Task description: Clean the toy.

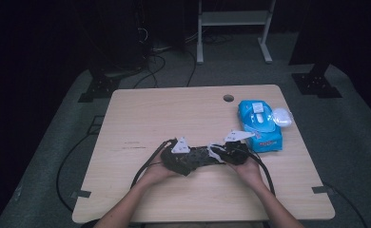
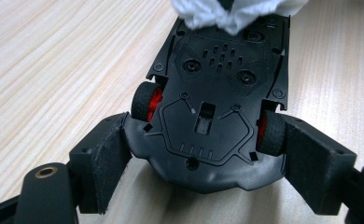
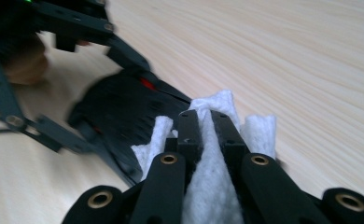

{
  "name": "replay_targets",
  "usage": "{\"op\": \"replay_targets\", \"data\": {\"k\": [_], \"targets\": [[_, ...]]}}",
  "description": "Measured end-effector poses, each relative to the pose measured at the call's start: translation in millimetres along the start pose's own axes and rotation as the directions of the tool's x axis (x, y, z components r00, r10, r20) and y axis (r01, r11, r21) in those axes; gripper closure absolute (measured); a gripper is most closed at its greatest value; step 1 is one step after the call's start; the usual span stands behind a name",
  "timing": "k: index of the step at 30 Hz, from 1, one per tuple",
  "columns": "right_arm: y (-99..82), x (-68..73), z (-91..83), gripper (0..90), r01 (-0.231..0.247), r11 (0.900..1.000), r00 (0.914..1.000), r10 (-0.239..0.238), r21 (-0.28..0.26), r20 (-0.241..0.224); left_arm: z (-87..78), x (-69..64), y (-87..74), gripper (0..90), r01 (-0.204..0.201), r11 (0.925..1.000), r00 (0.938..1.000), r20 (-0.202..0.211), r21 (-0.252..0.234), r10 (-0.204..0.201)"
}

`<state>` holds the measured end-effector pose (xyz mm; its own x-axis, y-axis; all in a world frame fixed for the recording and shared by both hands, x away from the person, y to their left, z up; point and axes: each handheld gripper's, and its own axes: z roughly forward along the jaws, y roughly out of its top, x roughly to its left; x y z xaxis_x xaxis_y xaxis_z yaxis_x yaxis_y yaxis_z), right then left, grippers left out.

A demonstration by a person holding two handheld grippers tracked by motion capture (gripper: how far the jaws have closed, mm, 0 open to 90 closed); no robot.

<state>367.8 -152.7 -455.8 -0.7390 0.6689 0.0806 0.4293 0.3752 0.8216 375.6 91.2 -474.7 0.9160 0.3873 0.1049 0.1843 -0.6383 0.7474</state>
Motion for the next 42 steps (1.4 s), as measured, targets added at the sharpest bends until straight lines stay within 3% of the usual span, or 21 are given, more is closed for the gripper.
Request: {"op": "replay_targets", "data": {"k": [5,6,7,8,12,13,14,16,21,22,26,27,30,31,33,34,35,36,37,38,42], "targets": [[13.3,22.4,20.4,82.4,0.058,0.9982,0.9963,-0.057,0.016,-0.064,0.6,-2.6,1.1,20.5,-0.018,0.9998,0.9998,-0.01,0.007,0.018],[13.3,22.4,20.4,82.4,0.058,0.9982,0.9963,-0.057,0.016,-0.064,0.6,-2.6,1.1,20.5,-0.018,0.9998,0.9998,-0.01,0.007,0.018],[17.4,26.8,24.7,82.3,0.102,0.9945,0.9937,-0.101,0.021,-0.049,0.5,-2.8,1.0,20.6,-0.02,0.9998,0.9998,-0.008,0.006,0.02],[18.2,25.7,24.7,82.4,0.109,0.9938,0.9934,-0.108,0.022,-0.04,0.5,-2.8,0.8,20.6,-0.018,0.9998,0.9998,-0.007,0.006,0.018],[19.0,11.9,19.9,82.7,0.083,0.9963,0.9965,-0.083,0.023,0.007,0.6,-2.5,0.9,20.5,-0.015,0.9999,0.9999,-0.006,0.004,0.015],[17.8,3.5,15.6,82.8,0.018,0.9996,0.9998,-0.019,0.019,0.003,1.2,-2.8,1.2,20.6,-0.016,0.9999,0.9999,-0.003,0.001,0.016],[17.4,2.1,15.1,82.9,0.009,0.9998,0.9999,-0.009,0.019,-0.005,1.4,-3.2,1.6,20.5,-0.017,0.9998,0.9998,-0.004,0.002,0.017],[17.8,5.4,17.0,83.0,0.023,0.9996,0.9997,-0.023,0.018,-0.005,1.8,-4.0,1.9,20.6,-0.02,0.9998,0.9998,-0.007,0.002,0.02],[20.8,20.3,27.9,83.0,0.052,0.9986,0.9971,-0.051,0.011,-0.056,1.8,-5.0,2.4,20.6,-0.03,0.9995,0.9995,-0.009,0.007,0.03],[22.0,25.2,30.3,82.9,0.079,0.9967,0.9956,-0.078,0.016,-0.053,1.3,-4.8,2.1,20.5,-0.028,0.9996,0.9995,-0.01,0.009,0.028],[21.5,14.8,24.7,83.0,0.066,0.9976,0.9978,-0.066,0.019,-0.009,1.1,-3.9,1.8,20.5,-0.02,0.9998,0.9998,-0.005,0.004,0.02],[21.1,12.9,23.2,82.9,0.047,0.9987,0.9989,-0.047,0.02,-0.008,1.2,-3.9,1.9,20.6,-0.023,0.9997,0.9997,-0.006,0.005,0.023],[20.6,14.7,22.5,83.0,0.052,0.9985,0.9986,-0.052,0.019,-0.012,1.2,-4.0,2.3,20.5,-0.024,0.9997,0.9997,-0.006,0.002,0.024],[21.3,23.2,26.9,83.0,0.065,0.9977,0.9971,-0.064,0.02,-0.041,1.5,-4.5,2.8,20.6,-0.024,0.9997,0.9997,-0.007,0.003,0.024],[22.0,26.8,29.1,83.0,0.069,0.9974,0.9963,-0.068,0.019,-0.051,1.9,-5.1,2.9,20.5,-0.024,0.9997,0.9997,-0.009,0.004,0.024],[24.1,36.8,36.2,83.0,0.07,0.9975,0.9923,-0.068,0.013,-0.104,2.1,-5.9,3.2,20.6,-0.024,0.9997,0.9997,-0.009,0.006,0.024],[25.0,42.9,40.3,83.0,0.075,0.9969,0.9896,-0.071,0.025,-0.125,2.1,-6.4,3.4,20.6,-0.027,0.9996,0.9996,-0.012,0.01,0.027],[25.0,42.9,40.3,83.0,0.075,0.9969,0.9896,-0.071,0.025,-0.125,2.1,-6.4,3.4,20.6,-0.027,0.9996,0.9996,-0.012,0.01,0.027],[27.1,51.6,46.4,82.9,0.117,0.9928,0.9861,-0.113,0.026,-0.122,2.4,-7.4,2.9,20.6,-0.025,0.9996,0.9996,-0.013,0.009,0.025],[28.2,52.8,47.3,82.9,0.126,0.9916,0.986,-0.122,0.028,-0.113,1.9,-6.7,2.9,20.6,-0.026,0.9996,0.9996,-0.013,0.009,0.026],[29.2,37.6,40.9,82.9,0.107,0.9941,0.9931,-0.105,0.021,-0.052,1.6,-5.7,2.6,20.6,-0.028,0.9996,0.9996,-0.007,0.011,0.028]]}}
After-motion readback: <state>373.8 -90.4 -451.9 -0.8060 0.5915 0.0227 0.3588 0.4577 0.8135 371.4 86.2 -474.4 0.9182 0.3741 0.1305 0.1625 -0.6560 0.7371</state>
